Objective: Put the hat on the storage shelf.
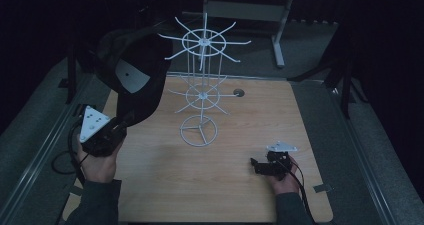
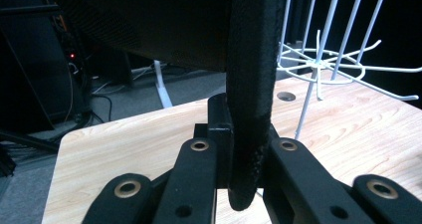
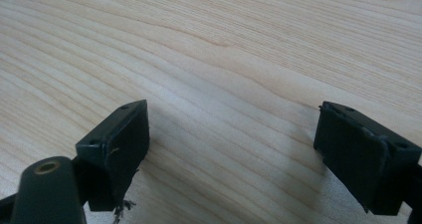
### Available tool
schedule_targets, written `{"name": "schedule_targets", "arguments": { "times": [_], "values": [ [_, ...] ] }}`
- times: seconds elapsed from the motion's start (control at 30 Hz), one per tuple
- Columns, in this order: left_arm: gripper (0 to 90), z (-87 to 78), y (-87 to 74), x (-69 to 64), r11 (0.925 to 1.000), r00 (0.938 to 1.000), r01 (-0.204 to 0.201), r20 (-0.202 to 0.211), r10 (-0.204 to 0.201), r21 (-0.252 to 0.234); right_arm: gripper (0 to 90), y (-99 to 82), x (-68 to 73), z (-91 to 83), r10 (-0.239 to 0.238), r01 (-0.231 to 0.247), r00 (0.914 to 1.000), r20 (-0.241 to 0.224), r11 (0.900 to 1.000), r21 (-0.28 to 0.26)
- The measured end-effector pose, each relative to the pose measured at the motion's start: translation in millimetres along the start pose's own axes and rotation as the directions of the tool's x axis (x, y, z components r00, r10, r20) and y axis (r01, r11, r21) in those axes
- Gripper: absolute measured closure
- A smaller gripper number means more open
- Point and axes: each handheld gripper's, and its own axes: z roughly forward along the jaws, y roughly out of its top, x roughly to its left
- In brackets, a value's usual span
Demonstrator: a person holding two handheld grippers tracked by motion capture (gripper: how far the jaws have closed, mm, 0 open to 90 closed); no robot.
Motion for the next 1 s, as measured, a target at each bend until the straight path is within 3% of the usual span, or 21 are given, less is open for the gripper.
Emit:
{"name": "schedule_targets", "arguments": {
  "times": [0.7,0.87,1.0],
  "values": [
    [86.6,2.5,-1.5,-7.8,0.9977,0.9977,-0.067,0.003,0.067,-0.003,13.9,-0.1,-0.1,-0.1,-0.001,0.001,1.0000,0.000,1.0000,0.000],
    [86.5,3.5,-2.9,-10.5,0.9938,0.9938,-0.111,-0.009,0.111,-0.007,13.9,-0.1,-0.1,-0.1,-0.001,0.001,1.0000,0.000,1.0000,0.000],
    [86.5,4.7,-3.7,-10.3,0.9924,0.9923,-0.123,-0.014,0.123,-0.005,13.9,-0.1,-0.1,-0.1,-0.001,0.001,1.0000,0.000,1.0000,0.000]
  ]
}}
